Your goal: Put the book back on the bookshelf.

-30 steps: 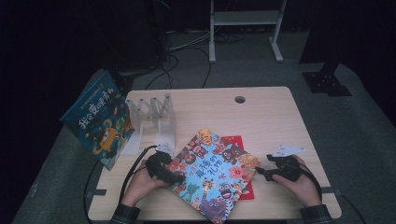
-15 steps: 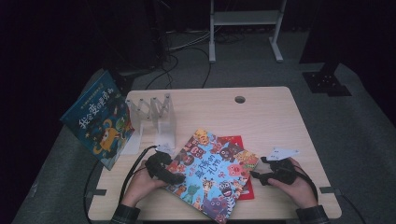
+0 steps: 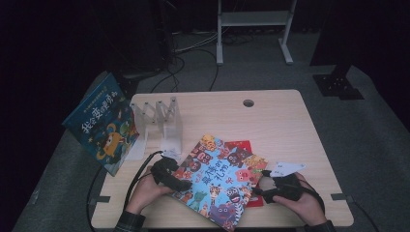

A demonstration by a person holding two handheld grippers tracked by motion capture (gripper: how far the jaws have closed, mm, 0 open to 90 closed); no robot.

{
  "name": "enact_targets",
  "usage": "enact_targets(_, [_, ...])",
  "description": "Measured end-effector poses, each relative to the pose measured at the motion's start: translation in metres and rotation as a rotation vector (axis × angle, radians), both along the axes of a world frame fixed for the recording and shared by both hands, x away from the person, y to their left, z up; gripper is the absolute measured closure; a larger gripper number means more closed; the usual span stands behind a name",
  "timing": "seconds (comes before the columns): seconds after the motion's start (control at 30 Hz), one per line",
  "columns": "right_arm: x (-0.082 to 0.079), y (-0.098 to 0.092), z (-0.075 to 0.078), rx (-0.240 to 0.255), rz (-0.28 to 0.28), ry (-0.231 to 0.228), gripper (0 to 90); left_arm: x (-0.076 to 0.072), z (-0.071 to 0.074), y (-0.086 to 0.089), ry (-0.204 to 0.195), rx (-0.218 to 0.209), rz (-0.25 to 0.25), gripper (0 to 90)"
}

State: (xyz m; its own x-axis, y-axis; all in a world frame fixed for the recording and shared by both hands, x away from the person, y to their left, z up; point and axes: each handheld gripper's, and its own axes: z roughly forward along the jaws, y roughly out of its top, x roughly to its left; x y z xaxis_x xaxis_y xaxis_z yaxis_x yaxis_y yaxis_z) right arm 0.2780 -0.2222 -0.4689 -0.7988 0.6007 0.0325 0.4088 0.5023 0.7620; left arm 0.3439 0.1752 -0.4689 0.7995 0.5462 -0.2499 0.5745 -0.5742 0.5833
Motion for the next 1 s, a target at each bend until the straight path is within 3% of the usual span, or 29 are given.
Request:
enact_targets(0.07, [0.0, 0.004, -0.002, -0.019, 0.012, 0.002, 24.2, 0.001, 0.001, 0.002, 0.0, -0.001, 0.001, 1.8])
enact_targets(0.3, [0.002, 0.012, -0.003, -0.011, 0.027, 0.006, 23.8, 0.006, 0.002, 0.008, 0.0, 0.005, 0.001, 1.8])
enact_targets(0.7, [0.006, 0.021, -0.009, -0.03, 0.023, 0.015, 21.1, 0.021, -0.002, 0.017, 0.022, -0.029, 0.0, 1.7])
enact_targets(1.0, [0.008, 0.025, -0.009, -0.033, 0.019, 0.014, 21.1, 0.038, -0.004, 0.008, 0.039, -0.027, -0.013, 0.0])
